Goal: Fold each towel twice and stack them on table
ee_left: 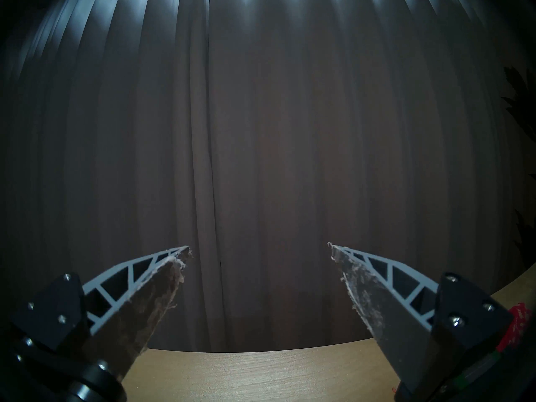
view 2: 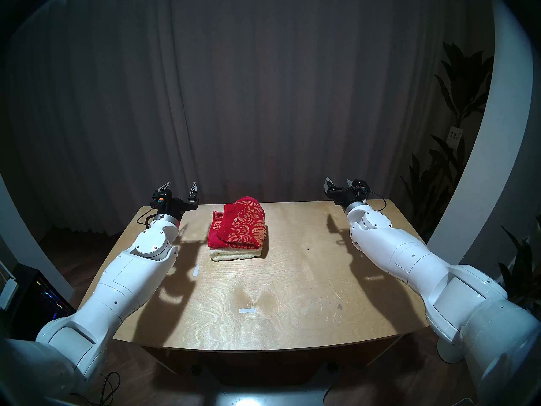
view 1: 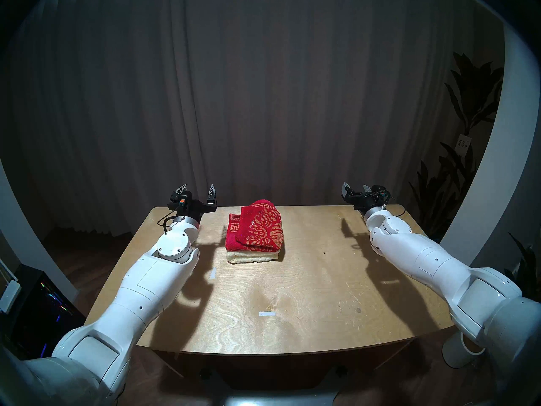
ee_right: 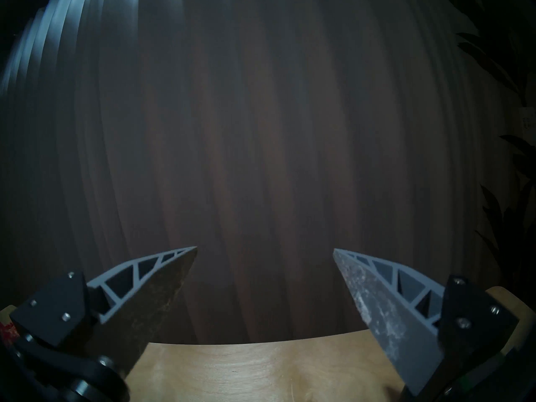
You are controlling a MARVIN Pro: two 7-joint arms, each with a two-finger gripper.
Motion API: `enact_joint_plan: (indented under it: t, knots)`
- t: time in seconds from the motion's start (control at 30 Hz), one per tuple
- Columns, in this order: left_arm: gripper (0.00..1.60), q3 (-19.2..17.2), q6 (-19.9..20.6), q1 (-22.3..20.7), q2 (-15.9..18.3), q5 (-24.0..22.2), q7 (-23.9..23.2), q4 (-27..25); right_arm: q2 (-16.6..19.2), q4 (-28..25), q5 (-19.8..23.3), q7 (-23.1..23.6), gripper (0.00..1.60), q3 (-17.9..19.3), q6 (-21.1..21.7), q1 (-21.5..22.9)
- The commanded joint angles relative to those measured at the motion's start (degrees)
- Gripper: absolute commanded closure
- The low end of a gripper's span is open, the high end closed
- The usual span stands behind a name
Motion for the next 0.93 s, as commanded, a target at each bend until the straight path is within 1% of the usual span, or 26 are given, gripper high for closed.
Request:
enact_joint_plan:
  t: [0.0,0.07,0.1,0.17,0.23,0.9]
  knots:
    - [0.0,-0.2,0.4,-0.6,0.1,0.1,0.5,-1.6,-1.2,0.6,1.4,2.2,0.0,0.8,0.2,1.2]
    - [0.0,-0.2,0.6,-0.6,0.0,0.3,0.8,-1.6,-1.1,0.6,1.4,2.5,0.0,0.8,0.1,1.1]
    - [0.0,-0.2,0.6,-0.6,0.0,0.3,0.9,-1.6,-0.9,0.2,0.3,0.8,0.0,0.3,-0.8,1.0]
    - [0.0,-0.2,0.6,-0.6,0.0,0.3,0.9,-1.7,-0.8,-0.1,0.0,0.5,0.0,0.0,-0.6,1.0]
    - [0.0,-0.1,0.7,-0.6,0.0,0.3,1.0,-1.7,-0.9,-0.2,-1.3,-1.1,0.0,-0.6,-1.4,1.0]
    - [0.0,-0.1,0.8,-0.6,0.1,0.3,1.1,-1.8,-0.8,-0.8,-2.1,-2.4,0.0,-0.6,-1.2,0.8]
